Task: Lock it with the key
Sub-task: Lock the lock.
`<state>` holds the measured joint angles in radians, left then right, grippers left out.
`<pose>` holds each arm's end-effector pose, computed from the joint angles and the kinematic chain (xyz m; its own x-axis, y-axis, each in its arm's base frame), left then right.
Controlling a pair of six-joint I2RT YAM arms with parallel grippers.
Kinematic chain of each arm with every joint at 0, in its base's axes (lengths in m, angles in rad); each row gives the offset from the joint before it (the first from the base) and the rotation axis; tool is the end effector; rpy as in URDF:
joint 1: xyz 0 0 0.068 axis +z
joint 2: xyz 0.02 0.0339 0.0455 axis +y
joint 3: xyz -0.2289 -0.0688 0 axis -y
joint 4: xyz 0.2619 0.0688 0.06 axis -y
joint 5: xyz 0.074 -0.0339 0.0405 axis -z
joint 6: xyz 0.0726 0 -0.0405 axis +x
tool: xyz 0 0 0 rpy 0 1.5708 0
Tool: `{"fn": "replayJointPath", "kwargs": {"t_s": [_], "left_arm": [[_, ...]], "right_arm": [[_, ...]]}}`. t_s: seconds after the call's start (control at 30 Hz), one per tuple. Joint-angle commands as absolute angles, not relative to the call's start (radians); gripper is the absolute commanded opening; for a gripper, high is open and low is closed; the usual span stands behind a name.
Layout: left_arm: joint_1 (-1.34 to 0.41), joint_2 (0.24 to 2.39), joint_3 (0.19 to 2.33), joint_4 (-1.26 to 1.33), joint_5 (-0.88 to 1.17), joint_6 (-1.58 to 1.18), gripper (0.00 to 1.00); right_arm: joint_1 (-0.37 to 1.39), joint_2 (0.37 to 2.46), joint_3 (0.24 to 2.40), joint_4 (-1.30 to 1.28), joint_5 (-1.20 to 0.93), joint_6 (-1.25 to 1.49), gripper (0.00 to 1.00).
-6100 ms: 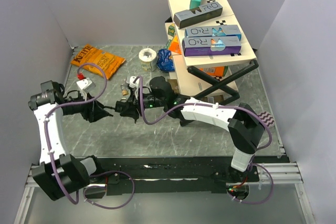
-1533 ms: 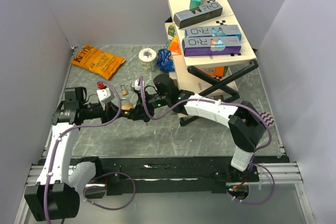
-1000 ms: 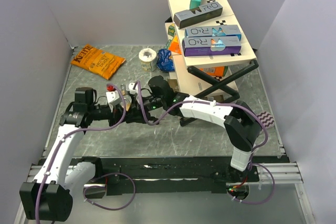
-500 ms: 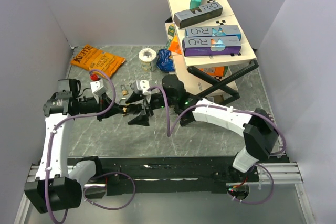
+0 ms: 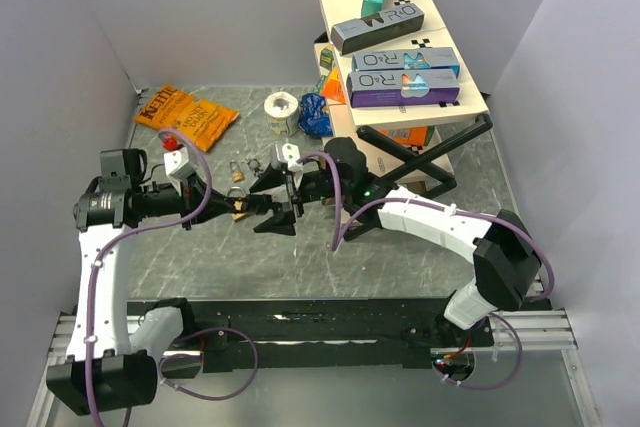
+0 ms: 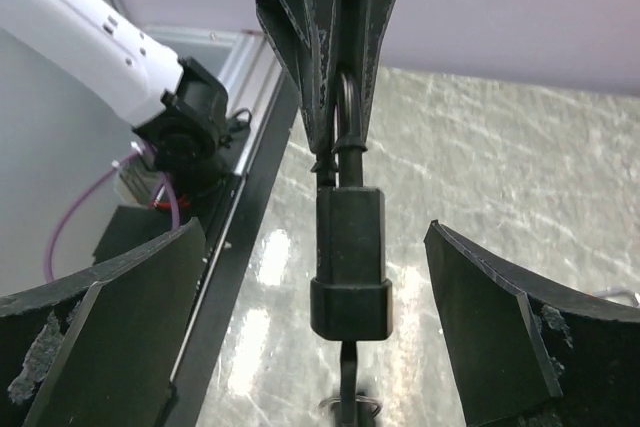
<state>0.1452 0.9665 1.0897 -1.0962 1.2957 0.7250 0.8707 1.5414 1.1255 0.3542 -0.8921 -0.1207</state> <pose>0.2033 -0.0409 0.3161 -0.2828 0.1407 -0.9488 0.9141 0.3392 -0.2222 0.2122 0.3396 0.2840 0.0786 -0.0240 -0.9966 -0.9783 -0.1940 -0.0725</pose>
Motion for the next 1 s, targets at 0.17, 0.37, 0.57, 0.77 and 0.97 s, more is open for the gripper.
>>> {"fn": "replayJointPath", "kwargs": {"t_s": [0.17, 0.37, 0.57, 0.77, 0.97], "left_arm": [[0.149, 0.810, 1.028, -0.487, 1.454, 0.129, 0.01], [0.149, 0.769, 0.991, -0.304, 1.445, -0.094, 0.01], [0.147, 0.770, 0.991, -0.307, 1.448, -0.090, 0.01], [0.147, 0.770, 0.991, -0.299, 1.450, -0.098, 0.01], [0.147, 0.767, 0.980, -0.308, 1.447, -0.078, 0.01]], "right_arm": [[0.851, 1.569, 1.140, 0.610, -0.986, 0.058, 1.00], [0.851, 1.588, 1.157, 0.664, -1.003, 0.109, 0.94], [0.859, 1.597, 1.177, 0.695, -1.000, 0.121, 0.77], [0.871, 1.606, 1.198, 0.690, -0.991, 0.107, 0.57], [0.877, 1.608, 1.201, 0.678, -1.003, 0.101, 0.34]]}}
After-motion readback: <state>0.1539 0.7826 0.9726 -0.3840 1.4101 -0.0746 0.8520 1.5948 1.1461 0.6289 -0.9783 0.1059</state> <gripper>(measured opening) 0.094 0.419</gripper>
